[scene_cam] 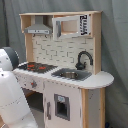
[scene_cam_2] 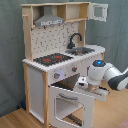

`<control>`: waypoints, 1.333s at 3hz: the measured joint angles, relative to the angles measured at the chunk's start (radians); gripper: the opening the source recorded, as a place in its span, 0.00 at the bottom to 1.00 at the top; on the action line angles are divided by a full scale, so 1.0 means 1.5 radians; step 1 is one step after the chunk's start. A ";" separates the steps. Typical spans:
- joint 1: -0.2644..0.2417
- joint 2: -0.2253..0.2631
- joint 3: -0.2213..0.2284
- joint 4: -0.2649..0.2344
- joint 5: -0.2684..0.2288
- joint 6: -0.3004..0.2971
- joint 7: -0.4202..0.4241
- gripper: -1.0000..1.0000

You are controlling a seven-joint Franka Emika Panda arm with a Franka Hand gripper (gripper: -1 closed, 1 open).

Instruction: Play with the kitchen

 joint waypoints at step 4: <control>-0.004 -0.027 -0.019 0.109 -0.071 -0.234 0.086 1.00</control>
